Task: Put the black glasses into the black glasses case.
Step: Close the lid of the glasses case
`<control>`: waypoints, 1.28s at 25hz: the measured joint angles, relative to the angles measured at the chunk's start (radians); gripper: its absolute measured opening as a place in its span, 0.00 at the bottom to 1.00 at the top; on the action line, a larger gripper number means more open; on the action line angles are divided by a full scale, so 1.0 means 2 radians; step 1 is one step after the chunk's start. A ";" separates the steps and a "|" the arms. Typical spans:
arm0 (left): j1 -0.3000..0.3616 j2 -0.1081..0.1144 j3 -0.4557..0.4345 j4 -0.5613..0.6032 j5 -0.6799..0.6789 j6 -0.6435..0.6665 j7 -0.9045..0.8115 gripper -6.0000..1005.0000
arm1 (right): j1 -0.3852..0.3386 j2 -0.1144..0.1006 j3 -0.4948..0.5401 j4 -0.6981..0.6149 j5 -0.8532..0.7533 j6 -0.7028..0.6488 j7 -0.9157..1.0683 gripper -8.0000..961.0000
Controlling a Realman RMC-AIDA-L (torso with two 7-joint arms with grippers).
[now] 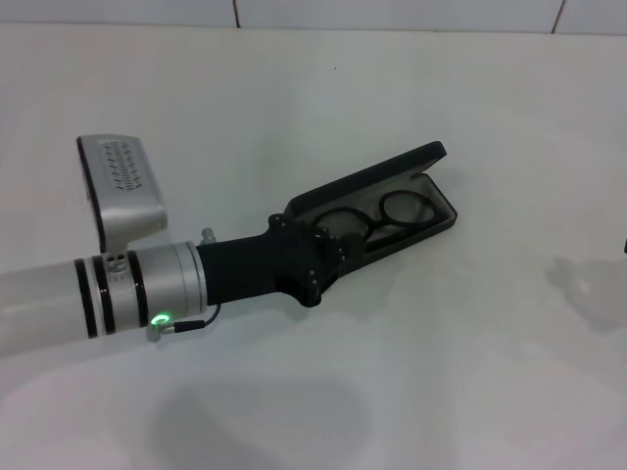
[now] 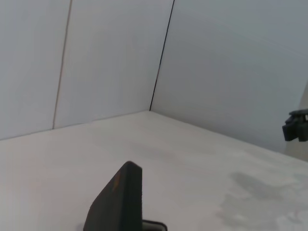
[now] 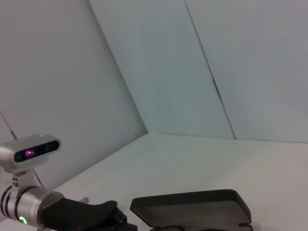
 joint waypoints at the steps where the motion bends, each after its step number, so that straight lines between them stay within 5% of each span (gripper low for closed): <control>1: -0.001 0.000 0.002 0.000 0.000 -0.003 0.000 0.05 | 0.001 0.000 0.000 0.001 0.000 -0.001 -0.002 0.26; 12: -0.002 -0.001 0.026 0.001 -0.009 -0.001 -0.001 0.06 | 0.018 0.001 -0.016 0.015 0.000 0.010 -0.007 0.26; 17: 0.005 0.004 0.022 0.011 -0.039 0.058 0.000 0.06 | 0.025 0.002 -0.033 0.013 0.000 0.014 -0.009 0.27; 23: 0.032 0.007 0.012 0.096 -0.084 0.091 -0.018 0.05 | 0.021 0.002 -0.033 0.016 0.004 0.013 -0.018 0.27; 28: -0.022 0.014 -0.006 0.107 -0.053 0.001 -0.079 0.06 | 0.018 0.002 -0.031 0.026 0.005 0.007 -0.027 0.27; 32: -0.070 0.016 -0.006 0.103 0.011 -0.068 -0.141 0.18 | 0.016 0.002 -0.031 0.035 0.005 0.006 -0.036 0.28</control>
